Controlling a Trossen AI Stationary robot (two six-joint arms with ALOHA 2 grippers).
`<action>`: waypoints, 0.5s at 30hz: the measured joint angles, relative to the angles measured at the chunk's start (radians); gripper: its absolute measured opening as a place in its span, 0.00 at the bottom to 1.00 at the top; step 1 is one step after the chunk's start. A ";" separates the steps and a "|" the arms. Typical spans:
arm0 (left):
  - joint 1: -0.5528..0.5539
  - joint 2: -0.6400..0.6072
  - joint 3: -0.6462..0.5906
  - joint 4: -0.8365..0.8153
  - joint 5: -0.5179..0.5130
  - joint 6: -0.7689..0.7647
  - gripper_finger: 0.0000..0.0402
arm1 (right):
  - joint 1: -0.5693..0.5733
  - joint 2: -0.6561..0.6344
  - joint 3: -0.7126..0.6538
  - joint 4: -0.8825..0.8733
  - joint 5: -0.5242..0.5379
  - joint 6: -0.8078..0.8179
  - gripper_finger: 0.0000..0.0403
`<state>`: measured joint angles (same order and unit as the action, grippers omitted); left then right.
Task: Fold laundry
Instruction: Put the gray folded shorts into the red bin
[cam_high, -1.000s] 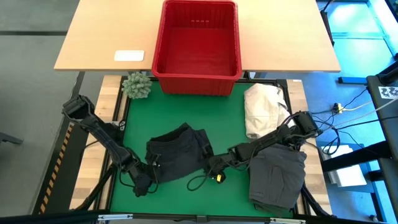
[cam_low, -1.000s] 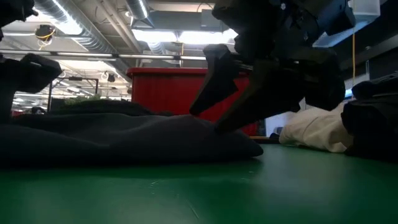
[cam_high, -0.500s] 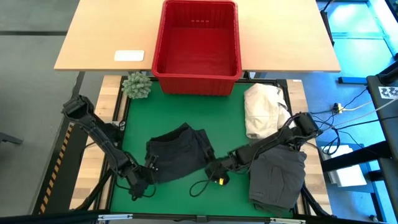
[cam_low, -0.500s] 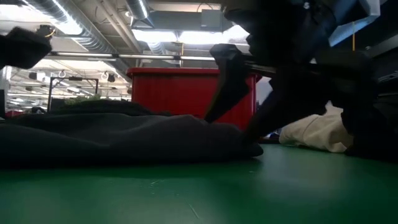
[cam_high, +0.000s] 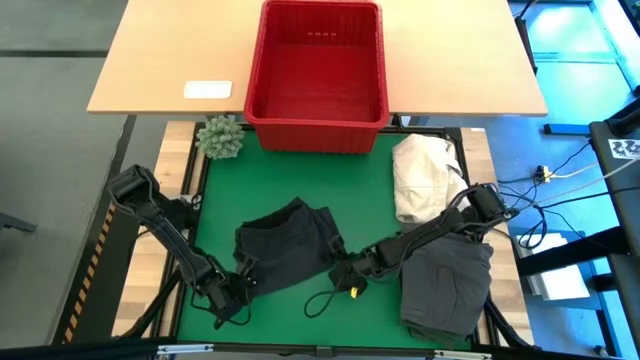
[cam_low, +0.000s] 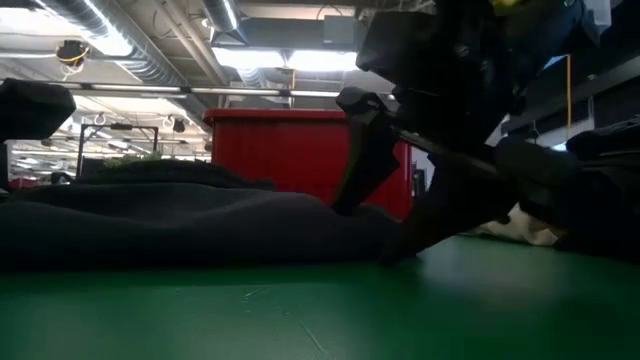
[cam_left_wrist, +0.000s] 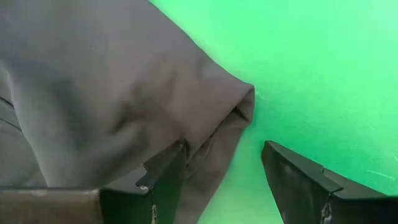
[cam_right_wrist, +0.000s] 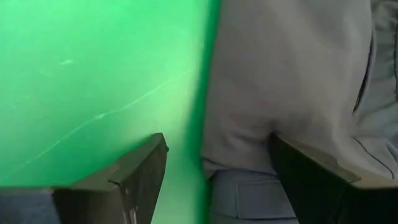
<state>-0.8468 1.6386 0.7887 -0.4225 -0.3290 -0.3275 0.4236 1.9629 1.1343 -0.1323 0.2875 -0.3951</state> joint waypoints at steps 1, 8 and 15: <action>0.001 0.000 0.000 0.000 0.000 0.000 0.52 | 0.000 0.007 0.000 0.007 0.008 0.000 0.72; 0.000 0.002 -0.001 0.003 -0.022 -0.002 0.52 | 0.000 0.029 0.001 0.034 0.072 0.001 0.60; 0.003 0.008 -0.005 0.026 -0.113 -0.013 0.43 | -0.004 0.035 -0.002 0.056 0.087 0.001 0.24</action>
<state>-0.8443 1.6470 0.7841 -0.3969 -0.4417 -0.3408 0.4194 1.9984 1.1320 -0.0768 0.3743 -0.3946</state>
